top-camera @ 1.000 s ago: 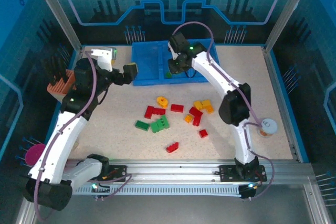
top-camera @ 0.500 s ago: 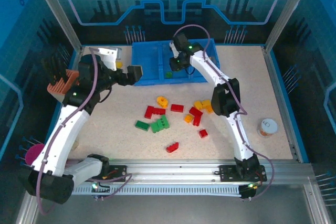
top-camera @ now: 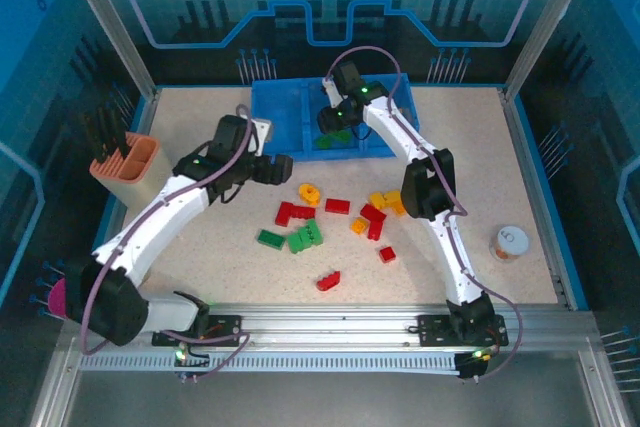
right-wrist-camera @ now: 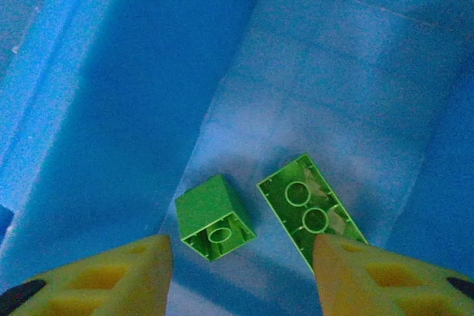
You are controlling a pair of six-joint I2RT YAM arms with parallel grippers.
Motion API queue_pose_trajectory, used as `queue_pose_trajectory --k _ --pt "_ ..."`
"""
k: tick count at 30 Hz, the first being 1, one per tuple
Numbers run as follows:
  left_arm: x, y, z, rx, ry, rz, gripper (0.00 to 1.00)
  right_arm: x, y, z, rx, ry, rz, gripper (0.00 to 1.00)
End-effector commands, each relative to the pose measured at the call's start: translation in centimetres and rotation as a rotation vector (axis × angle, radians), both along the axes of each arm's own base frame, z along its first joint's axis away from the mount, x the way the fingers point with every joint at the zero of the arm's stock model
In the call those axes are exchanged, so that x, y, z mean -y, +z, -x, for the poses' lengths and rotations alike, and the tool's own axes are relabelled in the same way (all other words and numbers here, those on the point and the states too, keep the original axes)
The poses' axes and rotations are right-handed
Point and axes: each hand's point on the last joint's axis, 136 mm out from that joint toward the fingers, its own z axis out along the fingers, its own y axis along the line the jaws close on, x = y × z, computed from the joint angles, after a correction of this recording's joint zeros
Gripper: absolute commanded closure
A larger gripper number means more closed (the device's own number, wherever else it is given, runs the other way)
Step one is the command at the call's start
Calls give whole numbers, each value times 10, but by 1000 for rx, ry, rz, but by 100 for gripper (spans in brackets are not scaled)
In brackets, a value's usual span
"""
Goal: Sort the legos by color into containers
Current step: Place the lego in the container, then pick up the lego from the center of the table.
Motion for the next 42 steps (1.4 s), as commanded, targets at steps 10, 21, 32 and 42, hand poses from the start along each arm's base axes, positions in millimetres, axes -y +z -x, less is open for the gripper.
queue_pose_trajectory --k 10,21,32,42 --pt "8 -89 23 -186 -10 -205 27 -14 127 40 128 126 -197 40" --pt "18 -150 49 -334 16 -305 37 12 181 86 255 109 -231 37" --pt "22 -190 59 -453 59 -317 44 20 167 92 224 96 -229 36" --pt "27 -171 50 -502 78 -350 85 45 151 114 172 53 -153 36"
